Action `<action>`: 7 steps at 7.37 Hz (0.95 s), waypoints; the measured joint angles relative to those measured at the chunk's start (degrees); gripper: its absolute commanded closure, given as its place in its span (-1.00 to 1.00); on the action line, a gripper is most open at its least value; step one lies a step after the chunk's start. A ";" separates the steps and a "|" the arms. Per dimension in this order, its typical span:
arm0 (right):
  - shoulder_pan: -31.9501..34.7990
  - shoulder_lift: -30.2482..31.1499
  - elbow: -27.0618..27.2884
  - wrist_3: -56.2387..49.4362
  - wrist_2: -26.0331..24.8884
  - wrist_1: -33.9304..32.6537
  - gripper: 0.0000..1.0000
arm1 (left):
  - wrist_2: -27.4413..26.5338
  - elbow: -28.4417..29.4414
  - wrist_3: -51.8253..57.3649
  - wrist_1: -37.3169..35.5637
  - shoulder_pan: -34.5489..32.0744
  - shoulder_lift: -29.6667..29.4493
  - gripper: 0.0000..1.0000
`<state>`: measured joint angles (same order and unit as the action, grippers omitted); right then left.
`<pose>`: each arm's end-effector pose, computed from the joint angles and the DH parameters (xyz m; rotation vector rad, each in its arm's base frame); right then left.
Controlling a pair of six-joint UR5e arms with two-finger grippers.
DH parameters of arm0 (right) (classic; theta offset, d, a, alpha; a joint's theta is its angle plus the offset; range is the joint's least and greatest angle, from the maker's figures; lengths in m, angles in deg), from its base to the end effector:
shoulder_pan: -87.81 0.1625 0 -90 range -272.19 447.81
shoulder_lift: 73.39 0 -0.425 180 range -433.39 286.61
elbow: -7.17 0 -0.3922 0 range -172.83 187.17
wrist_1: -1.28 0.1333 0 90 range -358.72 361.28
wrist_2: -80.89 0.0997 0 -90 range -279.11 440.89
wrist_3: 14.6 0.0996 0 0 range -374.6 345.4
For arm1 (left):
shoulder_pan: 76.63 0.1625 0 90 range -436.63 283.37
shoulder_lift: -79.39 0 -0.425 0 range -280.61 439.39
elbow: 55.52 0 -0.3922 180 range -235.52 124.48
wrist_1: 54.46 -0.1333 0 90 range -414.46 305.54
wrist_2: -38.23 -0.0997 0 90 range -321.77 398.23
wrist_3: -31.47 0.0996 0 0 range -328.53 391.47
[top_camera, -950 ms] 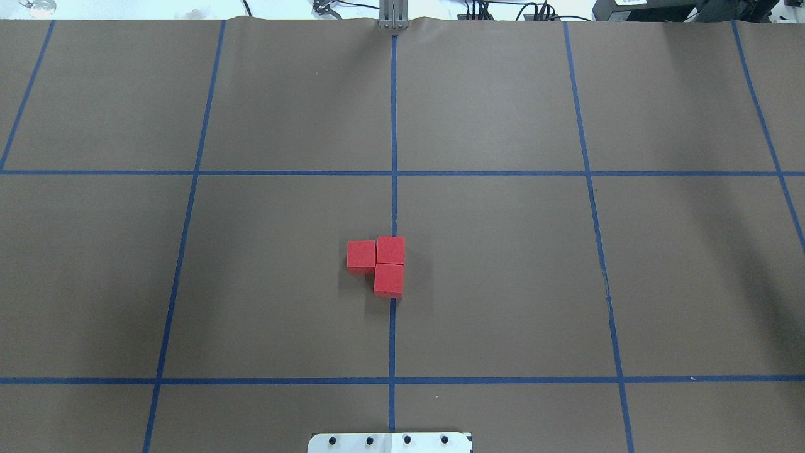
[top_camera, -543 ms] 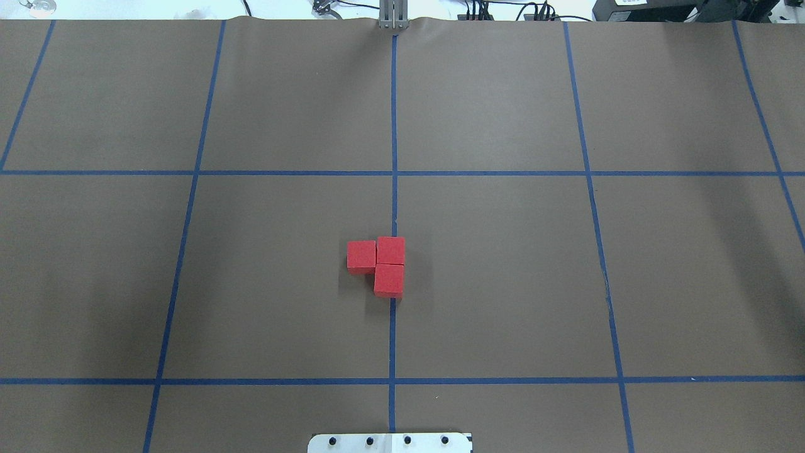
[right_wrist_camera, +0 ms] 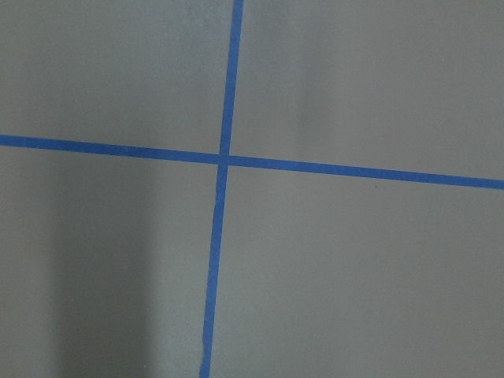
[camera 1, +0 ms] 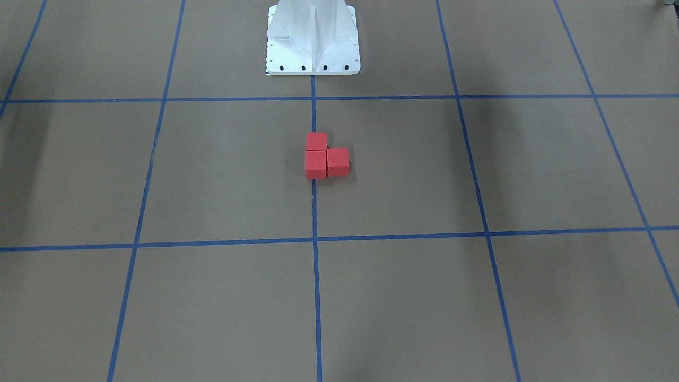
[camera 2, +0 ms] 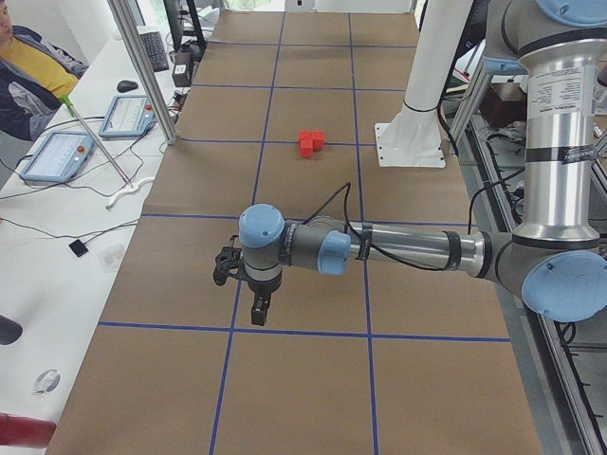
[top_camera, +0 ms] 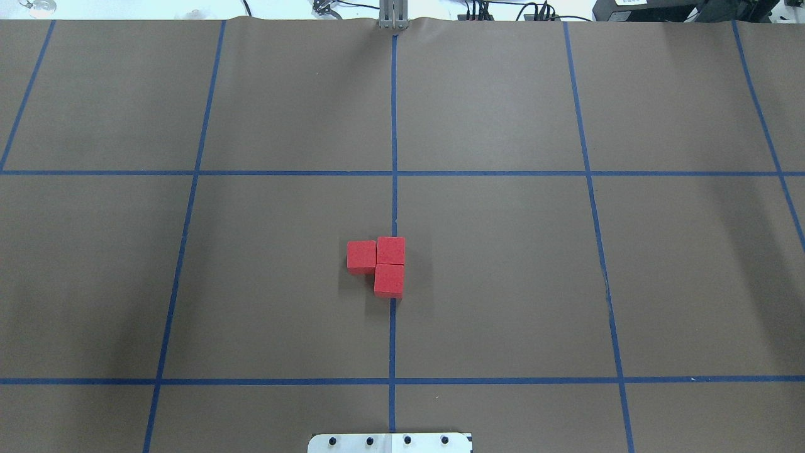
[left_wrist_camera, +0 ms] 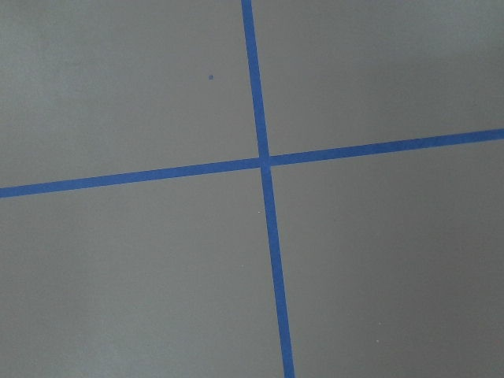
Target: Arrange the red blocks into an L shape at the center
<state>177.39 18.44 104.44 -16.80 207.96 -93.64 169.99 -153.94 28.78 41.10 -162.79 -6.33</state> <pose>0.0698 -0.4778 0.6287 0.0188 -0.6468 -0.0471 -0.0353 -0.4737 0.6144 0.1201 0.7352 0.0808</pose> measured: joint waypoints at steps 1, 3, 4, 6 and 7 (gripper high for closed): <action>0.03 0.17 -0.36 0.16 0.00 0.00 -0.99 | -0.08 -0.01 -0.02 0.23 -0.06 0.13 -1.00; 0.04 1.13 -0.63 -0.22 -0.29 0.06 -0.99 | -0.04 -0.07 -0.03 0.39 -0.13 0.21 -1.00; 0.02 1.55 -0.70 -0.35 -0.31 0.08 -0.99 | 0.02 -0.09 -0.03 0.40 -0.20 0.25 -1.00; -0.02 1.84 -0.64 -0.23 -0.23 0.09 -0.99 | 0.07 -0.10 -0.03 0.36 -0.26 0.27 -1.00; -0.01 1.90 -0.50 -0.17 -0.11 0.08 -1.00 | 0.07 -0.10 -0.03 0.35 -0.29 0.24 -1.00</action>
<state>177.39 20.34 103.94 -16.97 207.86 -93.57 170.06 -154.04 28.75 41.46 -163.09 -6.09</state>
